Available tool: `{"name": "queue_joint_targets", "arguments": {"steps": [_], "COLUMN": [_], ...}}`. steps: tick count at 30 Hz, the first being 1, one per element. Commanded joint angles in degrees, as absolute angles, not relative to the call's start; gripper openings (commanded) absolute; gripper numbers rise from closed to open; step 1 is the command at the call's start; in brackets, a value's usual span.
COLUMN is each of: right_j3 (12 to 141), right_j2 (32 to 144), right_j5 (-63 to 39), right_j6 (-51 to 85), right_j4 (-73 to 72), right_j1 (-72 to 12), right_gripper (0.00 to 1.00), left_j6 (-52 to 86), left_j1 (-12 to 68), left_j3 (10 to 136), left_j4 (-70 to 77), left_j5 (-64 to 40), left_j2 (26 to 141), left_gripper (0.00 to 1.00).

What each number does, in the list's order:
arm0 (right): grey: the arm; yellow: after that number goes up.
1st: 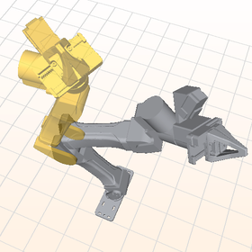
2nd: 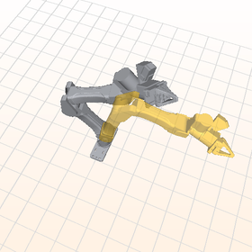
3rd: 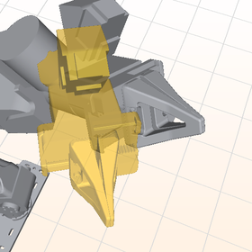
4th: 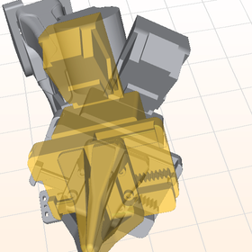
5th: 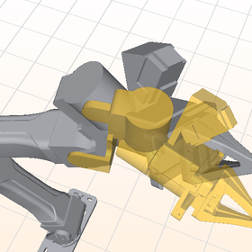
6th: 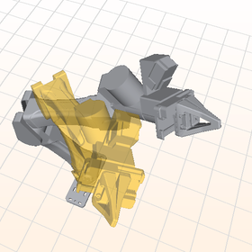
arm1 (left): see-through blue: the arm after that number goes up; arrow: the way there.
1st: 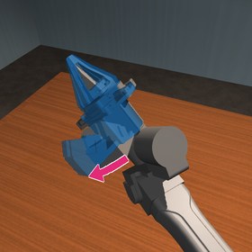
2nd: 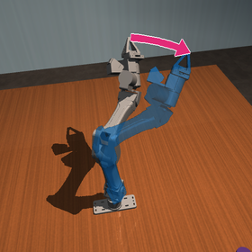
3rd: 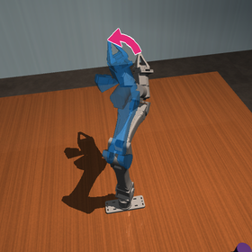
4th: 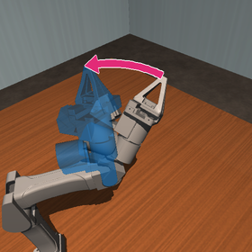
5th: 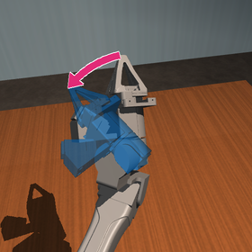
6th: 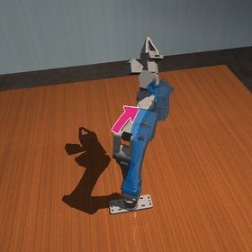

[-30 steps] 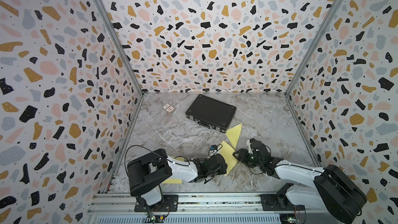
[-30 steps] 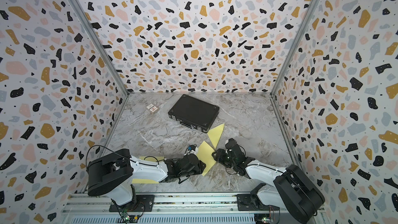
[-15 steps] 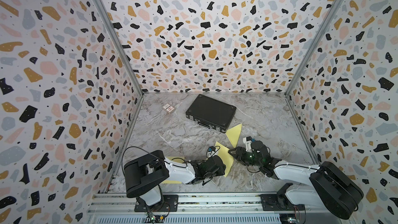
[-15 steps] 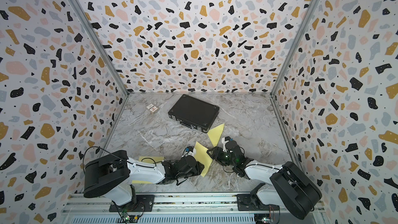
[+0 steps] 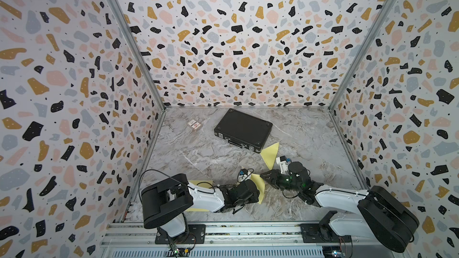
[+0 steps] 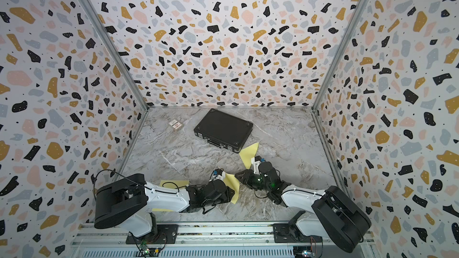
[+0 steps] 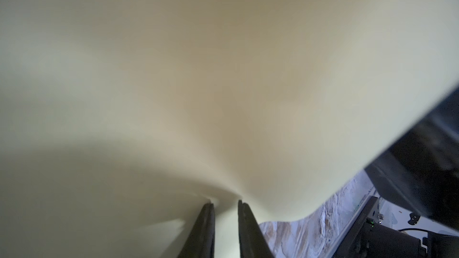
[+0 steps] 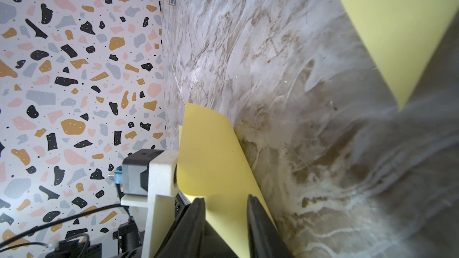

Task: Fold the square paper diagonally
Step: Fold the paper at the center of the board.

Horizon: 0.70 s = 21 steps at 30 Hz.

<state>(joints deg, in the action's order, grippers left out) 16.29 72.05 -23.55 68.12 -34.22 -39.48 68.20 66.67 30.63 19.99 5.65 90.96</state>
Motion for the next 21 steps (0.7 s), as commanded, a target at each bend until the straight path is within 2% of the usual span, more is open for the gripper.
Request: {"name": "queue_joint_targets", "arguments": {"steps": [1,5,9,21], "right_j3": [16.44,16.61,17.13,16.09], "right_j2": [70.07,69.85,71.32,76.66], "right_j5": [-24.04,-23.62,-24.03,-29.09], "right_j6": [65.97,64.05,62.76,66.31], "right_j4": [-32.53,-29.43,-29.18,-43.9], "right_j1": [-39.98,-39.99,-39.99,-40.06], "right_gripper": [0.31,0.33,0.42,0.52], "left_j6": [67.67,67.68,67.68,67.5], "left_j1": [67.13,67.32,67.41,67.95], "left_j3": [27.25,27.25,27.25,27.6], "left_j4": [4.57,4.47,4.35,3.69], "left_j5": [6.3,6.41,6.44,6.78], "left_j2": [93.83,93.87,93.95,94.35], "left_gripper": [0.23,0.23,0.23,0.23]}}
